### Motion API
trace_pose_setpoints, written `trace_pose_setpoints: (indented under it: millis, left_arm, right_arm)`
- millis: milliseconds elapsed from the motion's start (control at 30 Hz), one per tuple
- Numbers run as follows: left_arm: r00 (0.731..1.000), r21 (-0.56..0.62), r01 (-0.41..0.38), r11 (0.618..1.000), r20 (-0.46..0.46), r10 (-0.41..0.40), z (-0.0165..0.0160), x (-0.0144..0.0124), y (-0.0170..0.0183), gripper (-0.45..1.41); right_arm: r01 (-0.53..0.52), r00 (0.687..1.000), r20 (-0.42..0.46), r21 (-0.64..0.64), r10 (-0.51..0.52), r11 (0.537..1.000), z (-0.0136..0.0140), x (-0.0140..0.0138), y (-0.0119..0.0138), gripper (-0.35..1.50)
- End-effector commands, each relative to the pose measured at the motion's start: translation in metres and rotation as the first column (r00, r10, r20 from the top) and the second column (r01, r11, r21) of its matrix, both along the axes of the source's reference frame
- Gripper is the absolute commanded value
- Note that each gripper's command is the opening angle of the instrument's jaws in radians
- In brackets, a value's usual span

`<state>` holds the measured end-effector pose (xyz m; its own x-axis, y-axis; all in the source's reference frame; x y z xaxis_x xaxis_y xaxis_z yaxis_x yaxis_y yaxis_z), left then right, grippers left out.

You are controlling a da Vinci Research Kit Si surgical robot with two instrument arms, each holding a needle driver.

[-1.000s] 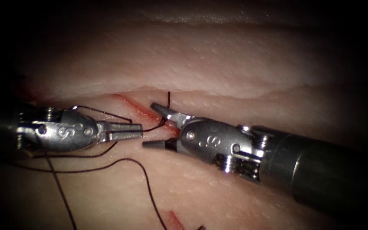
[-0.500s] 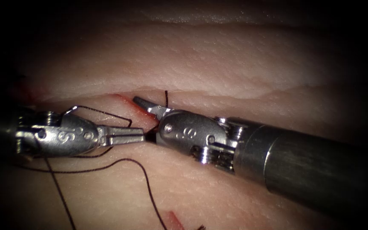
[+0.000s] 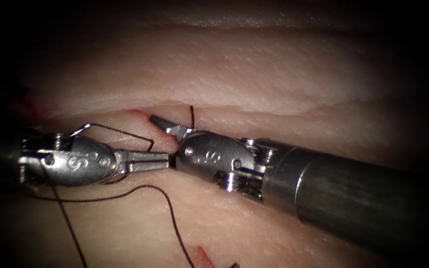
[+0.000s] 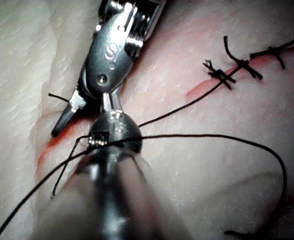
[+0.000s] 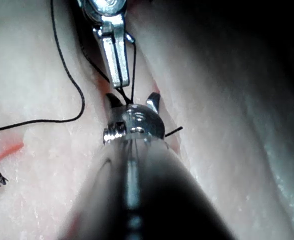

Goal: Wound Closure

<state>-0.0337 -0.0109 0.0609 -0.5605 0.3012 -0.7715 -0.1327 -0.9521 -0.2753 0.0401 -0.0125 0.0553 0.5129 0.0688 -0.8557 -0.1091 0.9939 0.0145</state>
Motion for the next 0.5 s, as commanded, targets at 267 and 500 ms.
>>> trace_pose_setpoints:
  millis: [267,500]
  left_arm:
    - [1.0,0.0,-0.005,1.0,0.007,0.005,0.0003,-0.0006,-0.0003,-0.45]
    - [1.0,0.001,-0.016,1.0,0.011,0.016,-0.0002,0.0,-0.001,-0.45]
  right_arm:
    - [0.003,1.0,-0.02,-0.011,-0.003,1.0,0.0007,0.0005,0.0004,-0.35]
    - [0.008,0.999,-0.031,-0.009,-0.008,1.0,0.0001,-0.0003,0.0004,0.76]
